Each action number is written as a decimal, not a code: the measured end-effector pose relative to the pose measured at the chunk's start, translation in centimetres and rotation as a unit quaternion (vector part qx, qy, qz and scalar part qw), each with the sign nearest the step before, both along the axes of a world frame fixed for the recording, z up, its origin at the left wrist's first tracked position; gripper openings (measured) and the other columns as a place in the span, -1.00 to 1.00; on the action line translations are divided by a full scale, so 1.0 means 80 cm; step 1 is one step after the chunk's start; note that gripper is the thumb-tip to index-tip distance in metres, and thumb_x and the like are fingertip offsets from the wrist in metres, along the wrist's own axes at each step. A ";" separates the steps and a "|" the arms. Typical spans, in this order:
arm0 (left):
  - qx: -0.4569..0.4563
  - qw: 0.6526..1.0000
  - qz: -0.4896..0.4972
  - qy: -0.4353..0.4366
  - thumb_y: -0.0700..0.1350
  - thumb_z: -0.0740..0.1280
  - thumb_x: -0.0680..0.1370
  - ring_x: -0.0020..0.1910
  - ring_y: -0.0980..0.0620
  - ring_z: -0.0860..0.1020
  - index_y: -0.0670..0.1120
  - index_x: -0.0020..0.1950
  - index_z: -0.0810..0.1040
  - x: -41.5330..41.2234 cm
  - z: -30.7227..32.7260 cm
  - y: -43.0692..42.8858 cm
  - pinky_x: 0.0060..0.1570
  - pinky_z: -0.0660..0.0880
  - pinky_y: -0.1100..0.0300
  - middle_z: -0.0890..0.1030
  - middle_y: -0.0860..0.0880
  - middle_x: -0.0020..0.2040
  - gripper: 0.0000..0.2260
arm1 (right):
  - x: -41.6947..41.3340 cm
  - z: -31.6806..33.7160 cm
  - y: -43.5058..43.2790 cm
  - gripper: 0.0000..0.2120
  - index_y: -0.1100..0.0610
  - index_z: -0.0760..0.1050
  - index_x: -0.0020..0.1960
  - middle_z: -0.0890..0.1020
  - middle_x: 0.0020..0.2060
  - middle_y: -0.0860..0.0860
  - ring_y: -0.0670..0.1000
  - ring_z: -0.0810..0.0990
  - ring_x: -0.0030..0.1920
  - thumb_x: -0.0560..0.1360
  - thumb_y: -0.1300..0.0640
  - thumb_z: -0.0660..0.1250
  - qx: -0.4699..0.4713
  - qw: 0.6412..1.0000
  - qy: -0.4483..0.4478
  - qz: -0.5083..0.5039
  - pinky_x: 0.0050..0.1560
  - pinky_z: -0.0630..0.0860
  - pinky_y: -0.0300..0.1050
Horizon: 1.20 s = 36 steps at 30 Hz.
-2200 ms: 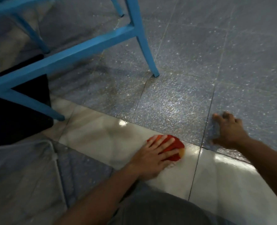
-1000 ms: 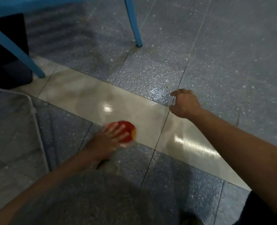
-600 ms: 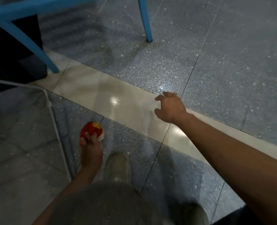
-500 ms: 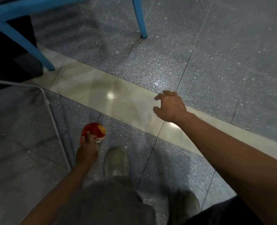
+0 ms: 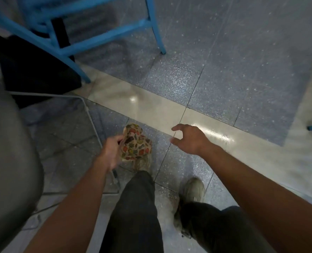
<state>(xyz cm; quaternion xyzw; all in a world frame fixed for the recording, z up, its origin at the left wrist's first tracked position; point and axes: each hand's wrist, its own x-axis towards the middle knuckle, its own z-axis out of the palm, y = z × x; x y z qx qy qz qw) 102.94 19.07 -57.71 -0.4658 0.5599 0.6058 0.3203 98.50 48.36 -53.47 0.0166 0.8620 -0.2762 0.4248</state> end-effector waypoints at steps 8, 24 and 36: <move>0.166 0.975 -0.142 0.028 0.01 0.57 0.45 0.31 -0.12 0.69 0.05 0.49 0.57 0.043 0.225 0.091 0.30 0.58 -0.15 0.72 -0.06 0.32 -0.40 | 0.033 0.187 -0.001 -0.14 -0.03 0.24 0.60 0.52 0.38 0.01 0.09 0.47 0.42 0.43 -0.04 0.60 -0.180 0.955 -0.180 -0.149 0.15 0.52 -0.12; 0.040 0.983 -0.172 0.055 -0.30 0.61 0.47 0.20 -0.02 0.74 -0.04 0.40 0.66 0.128 0.400 0.098 0.23 0.68 -0.02 0.79 0.01 0.17 -0.48 | 0.124 0.354 0.050 -0.65 0.13 0.72 0.11 0.78 -0.05 0.01 -0.01 0.76 -0.03 0.35 0.15 0.66 -0.166 0.949 -0.193 -0.187 0.07 0.71 0.03; 0.013 0.974 -0.190 0.127 -0.33 0.57 0.50 0.17 -0.03 0.73 0.05 0.16 0.71 0.104 0.503 0.076 0.16 0.68 0.03 0.80 0.00 0.10 -0.65 | 0.133 0.463 0.031 -0.67 0.19 0.72 0.11 0.77 -0.03 0.08 0.06 0.75 0.00 0.37 0.18 0.65 -0.179 0.942 -0.115 -0.259 -0.01 0.72 -0.03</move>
